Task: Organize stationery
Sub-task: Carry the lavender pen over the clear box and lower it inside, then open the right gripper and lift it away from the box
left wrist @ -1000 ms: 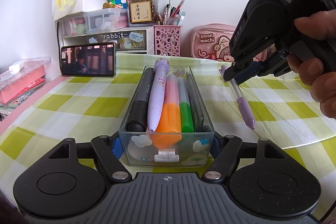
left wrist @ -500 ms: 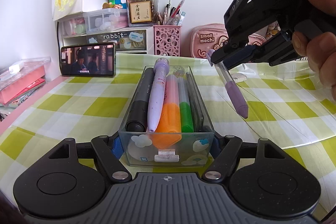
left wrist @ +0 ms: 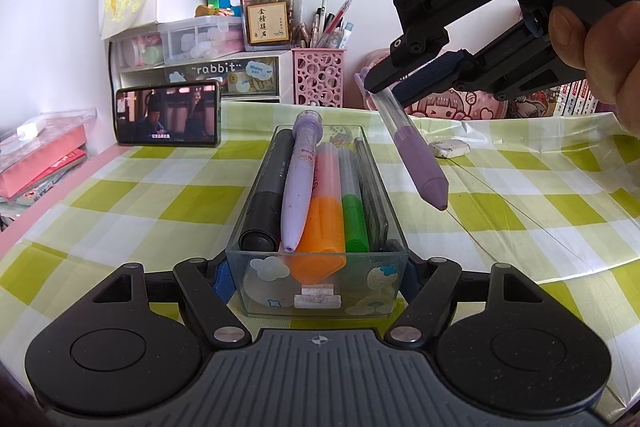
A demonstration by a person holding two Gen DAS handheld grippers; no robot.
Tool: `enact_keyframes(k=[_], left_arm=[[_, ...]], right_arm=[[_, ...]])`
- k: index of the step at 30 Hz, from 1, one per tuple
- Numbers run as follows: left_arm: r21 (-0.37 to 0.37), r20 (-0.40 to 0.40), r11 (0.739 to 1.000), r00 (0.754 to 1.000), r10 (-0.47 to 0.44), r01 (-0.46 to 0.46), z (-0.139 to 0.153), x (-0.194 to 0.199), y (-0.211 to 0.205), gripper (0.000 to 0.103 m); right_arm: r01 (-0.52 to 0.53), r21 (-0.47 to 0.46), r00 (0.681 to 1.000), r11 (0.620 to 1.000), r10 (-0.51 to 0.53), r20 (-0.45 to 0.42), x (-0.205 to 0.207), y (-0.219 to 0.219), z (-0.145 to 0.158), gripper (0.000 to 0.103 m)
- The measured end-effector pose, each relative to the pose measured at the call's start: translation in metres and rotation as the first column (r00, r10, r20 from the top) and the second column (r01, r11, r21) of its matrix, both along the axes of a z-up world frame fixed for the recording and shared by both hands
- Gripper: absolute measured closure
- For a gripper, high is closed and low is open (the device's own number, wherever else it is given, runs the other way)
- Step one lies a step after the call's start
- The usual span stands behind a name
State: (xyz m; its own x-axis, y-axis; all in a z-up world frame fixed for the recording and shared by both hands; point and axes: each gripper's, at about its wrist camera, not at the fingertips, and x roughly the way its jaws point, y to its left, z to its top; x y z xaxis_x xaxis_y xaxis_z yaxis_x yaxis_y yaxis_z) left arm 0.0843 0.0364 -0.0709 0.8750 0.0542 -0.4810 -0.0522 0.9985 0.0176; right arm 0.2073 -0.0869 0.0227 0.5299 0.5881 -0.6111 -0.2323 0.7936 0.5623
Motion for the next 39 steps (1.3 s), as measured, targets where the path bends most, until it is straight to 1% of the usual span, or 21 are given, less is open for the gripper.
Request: enact_keyframes(k=[3, 11, 15, 22, 31, 36, 39], left_arm=[[0.0, 0.0, 1.0, 1.0, 0.0, 0.0, 0.0, 0.0, 0.0, 0.03], [0.0, 0.0, 1.0, 1.0, 0.0, 0.0, 0.0, 0.0, 0.0, 0.03], [0.0, 0.0, 1.0, 1.0, 0.0, 0.0, 0.0, 0.0, 0.0, 0.03], [0.0, 0.0, 1.0, 1.0, 0.0, 0.0, 0.0, 0.0, 0.0, 0.03], [0.0, 0.0, 1.0, 1.0, 0.0, 0.0, 0.0, 0.0, 0.0, 0.03], [0.0, 0.0, 1.0, 1.0, 0.0, 0.0, 0.0, 0.0, 0.0, 0.03], [0.0, 0.0, 1.0, 1.0, 0.0, 0.0, 0.0, 0.0, 0.0, 0.03]], right_arm=[[-0.012, 0.027, 1.0, 1.0, 0.012, -0.014, -0.001, 0.004, 0.0, 0.074], [-0.05, 0.05, 0.999, 0.997, 0.051, -0.019, -0.005, 0.02, -0.004, 0.074], [-0.051, 0.052, 0.998, 0.997, 0.052, -0.029, -0.004, 0.025, -0.007, 0.074], [-0.031, 0.046, 0.998, 0.998, 0.033, -0.045, -0.003, 0.026, -0.012, 0.074], [-0.034, 0.012, 0.999, 0.999, 0.035, -0.036, -0.003, 0.027, -0.011, 0.074], [-0.011, -0.018, 1.0, 1.0, 0.01, -0.019, -0.002, 0.024, -0.011, 0.074], [-0.006, -0.017, 1.0, 1.0, 0.006, -0.021, -0.001, 0.022, -0.012, 0.074]])
